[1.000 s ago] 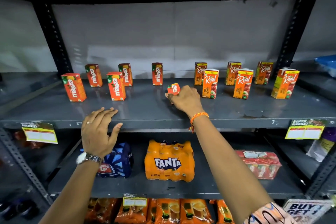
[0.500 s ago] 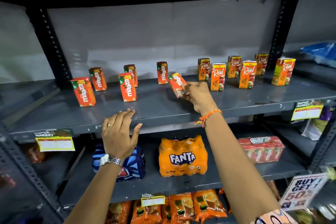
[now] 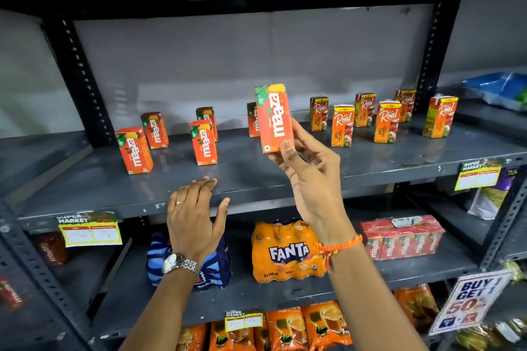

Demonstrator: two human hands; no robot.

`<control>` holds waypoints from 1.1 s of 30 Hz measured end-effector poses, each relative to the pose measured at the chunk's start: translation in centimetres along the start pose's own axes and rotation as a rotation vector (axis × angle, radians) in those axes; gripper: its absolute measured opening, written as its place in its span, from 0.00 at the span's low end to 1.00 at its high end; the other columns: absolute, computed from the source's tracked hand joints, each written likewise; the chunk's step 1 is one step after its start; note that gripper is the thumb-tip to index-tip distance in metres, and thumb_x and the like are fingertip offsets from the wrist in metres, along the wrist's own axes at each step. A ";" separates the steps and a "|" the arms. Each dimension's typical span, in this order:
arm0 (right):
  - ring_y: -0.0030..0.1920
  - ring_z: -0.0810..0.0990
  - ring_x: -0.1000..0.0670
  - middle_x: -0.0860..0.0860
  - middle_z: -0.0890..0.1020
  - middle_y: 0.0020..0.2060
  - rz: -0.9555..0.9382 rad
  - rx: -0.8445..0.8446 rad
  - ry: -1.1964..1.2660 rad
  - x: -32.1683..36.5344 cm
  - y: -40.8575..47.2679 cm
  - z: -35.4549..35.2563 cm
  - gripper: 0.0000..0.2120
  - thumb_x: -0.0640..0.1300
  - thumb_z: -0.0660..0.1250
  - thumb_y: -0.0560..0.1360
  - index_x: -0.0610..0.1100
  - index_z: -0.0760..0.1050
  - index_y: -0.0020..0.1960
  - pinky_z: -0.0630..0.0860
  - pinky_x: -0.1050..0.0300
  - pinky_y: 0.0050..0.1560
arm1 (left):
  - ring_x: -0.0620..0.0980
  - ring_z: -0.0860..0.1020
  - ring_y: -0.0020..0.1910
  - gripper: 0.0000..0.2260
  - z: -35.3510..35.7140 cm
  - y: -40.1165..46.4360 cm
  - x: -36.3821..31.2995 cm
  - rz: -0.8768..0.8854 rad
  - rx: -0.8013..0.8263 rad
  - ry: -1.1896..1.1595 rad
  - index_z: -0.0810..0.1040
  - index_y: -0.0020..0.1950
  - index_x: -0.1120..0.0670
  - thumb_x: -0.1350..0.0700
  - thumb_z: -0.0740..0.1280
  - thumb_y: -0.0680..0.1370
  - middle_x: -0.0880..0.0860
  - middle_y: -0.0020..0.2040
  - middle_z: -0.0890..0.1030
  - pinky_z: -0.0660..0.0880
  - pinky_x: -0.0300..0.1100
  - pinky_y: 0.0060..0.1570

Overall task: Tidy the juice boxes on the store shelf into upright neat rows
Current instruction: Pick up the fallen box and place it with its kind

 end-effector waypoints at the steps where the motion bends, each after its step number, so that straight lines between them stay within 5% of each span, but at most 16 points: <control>1: 0.61 0.81 0.46 0.48 0.83 0.59 -0.012 0.005 0.017 0.3 -0.5 0.0 0.29 0.46 0.71 0.68 0.45 0.74 0.69 0.81 0.49 0.54 | 0.53 0.76 0.62 0.22 -0.1 0.0 0.0 -0.004 0.007 -0.002 0.76 0.65 0.50 0.39 0.56 0.80 0.50 0.62 0.80 0.64 0.51 0.67; 11: 0.61 0.81 0.46 0.47 0.84 0.57 -0.044 0.107 0.101 2.6 -2.9 -0.2 0.24 0.42 0.72 0.69 0.51 0.77 0.64 0.81 0.50 0.54 | 0.54 0.76 0.64 0.23 -0.9 0.0 -0.5 -0.033 0.053 -0.033 0.78 0.66 0.52 0.40 0.57 0.79 0.51 0.64 0.80 0.64 0.52 0.69; 19: 0.52 0.85 0.44 0.40 0.85 0.53 0.338 0.037 0.245 1.2 0.9 -1.7 0.15 0.29 0.65 0.75 0.34 0.75 0.61 0.83 0.53 0.50 | 0.56 0.77 0.64 0.23 -1.2 -0.1 -0.7 -0.029 0.064 -0.041 0.78 0.66 0.54 0.41 0.58 0.79 0.53 0.64 0.81 0.66 0.54 0.68; 24: 0.44 0.83 0.51 0.51 0.87 0.37 0.423 -0.008 -0.207 -2.0 6.3 -2.7 0.10 0.28 0.69 0.71 0.40 0.78 0.48 0.78 0.57 0.48 | 0.55 0.77 0.63 0.22 -1.3 0.1 -0.8 -0.024 0.058 -0.070 0.78 0.65 0.54 0.41 0.59 0.79 0.52 0.64 0.81 0.68 0.53 0.66; 29: 0.56 0.80 0.46 0.45 0.83 0.57 0.289 -0.015 -0.695 -6.6 11.9 -2.8 0.29 0.36 0.80 0.63 0.41 0.76 0.62 0.75 0.51 0.58 | 0.53 0.76 0.65 0.23 -1.4 0.0 -0.6 -0.037 0.093 -0.049 0.77 0.67 0.52 0.40 0.56 0.80 0.50 0.66 0.79 0.64 0.51 0.70; 33: 0.59 0.81 0.44 0.44 0.83 0.59 0.213 0.072 -1.044 -8.9 14.6 -2.7 0.32 0.40 0.82 0.60 0.41 0.77 0.62 0.76 0.51 0.59 | 0.52 0.75 0.67 0.23 -1.5 -0.1 -0.6 -0.039 0.134 -0.050 0.76 0.69 0.51 0.40 0.57 0.80 0.49 0.68 0.78 0.63 0.50 0.71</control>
Point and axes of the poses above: each hand's wrist, its own y-axis towards the middle knuckle, its own z-axis out of the palm, x = y × z, the point moved 3 cm from there along y, towards the middle knuckle
